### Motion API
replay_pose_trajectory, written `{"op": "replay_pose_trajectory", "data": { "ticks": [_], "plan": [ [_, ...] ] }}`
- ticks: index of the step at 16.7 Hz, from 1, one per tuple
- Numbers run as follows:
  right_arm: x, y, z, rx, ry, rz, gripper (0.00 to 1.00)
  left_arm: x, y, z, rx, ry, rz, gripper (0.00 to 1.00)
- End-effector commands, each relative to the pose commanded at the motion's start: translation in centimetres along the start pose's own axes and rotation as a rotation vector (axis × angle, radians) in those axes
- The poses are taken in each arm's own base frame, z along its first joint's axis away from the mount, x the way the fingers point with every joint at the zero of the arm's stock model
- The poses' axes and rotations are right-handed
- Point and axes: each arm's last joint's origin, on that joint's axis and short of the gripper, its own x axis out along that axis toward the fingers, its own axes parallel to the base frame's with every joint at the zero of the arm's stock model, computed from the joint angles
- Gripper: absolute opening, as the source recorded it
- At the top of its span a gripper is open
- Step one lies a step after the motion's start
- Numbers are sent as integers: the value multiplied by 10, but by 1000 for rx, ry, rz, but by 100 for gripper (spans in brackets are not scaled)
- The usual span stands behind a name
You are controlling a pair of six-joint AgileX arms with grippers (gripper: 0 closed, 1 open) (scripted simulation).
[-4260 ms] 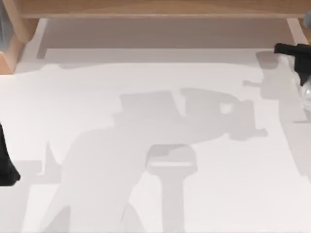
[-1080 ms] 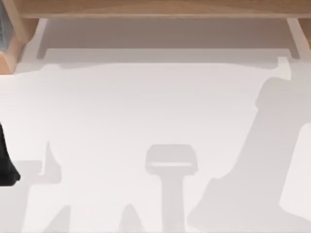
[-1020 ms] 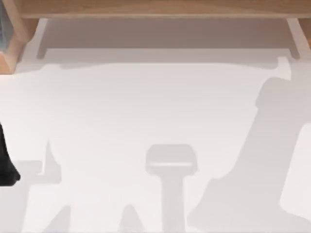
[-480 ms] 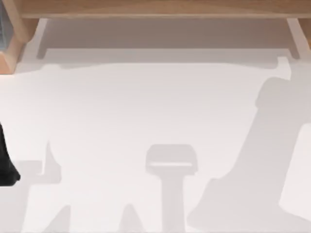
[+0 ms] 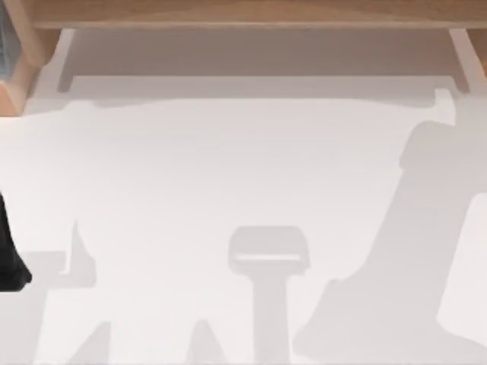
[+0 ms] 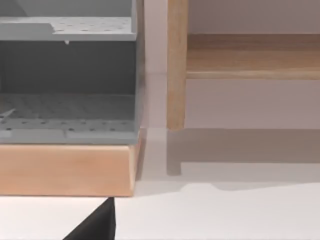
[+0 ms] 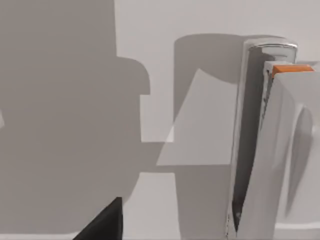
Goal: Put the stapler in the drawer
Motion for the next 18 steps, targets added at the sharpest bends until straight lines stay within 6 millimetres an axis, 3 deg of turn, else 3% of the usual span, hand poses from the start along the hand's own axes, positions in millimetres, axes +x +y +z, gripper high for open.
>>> {"op": "replay_pose_trajectory", "data": {
  "ticks": [4,10,14,18],
  "plan": [
    [-8,-1,-2,-3,-22,-2,100,0,0,0,0,0,0,100],
    [-71,-9,-20,-51,-286,-38,100,0,0,0,0,0,0,100],
    [-97,-48,-49,-80,-549,-134,100,0,0,0,0,0,0,100],
    [-98,-105,-98,-138,-797,-348,100,0,0,0,0,0,0,100]
  ]
}}
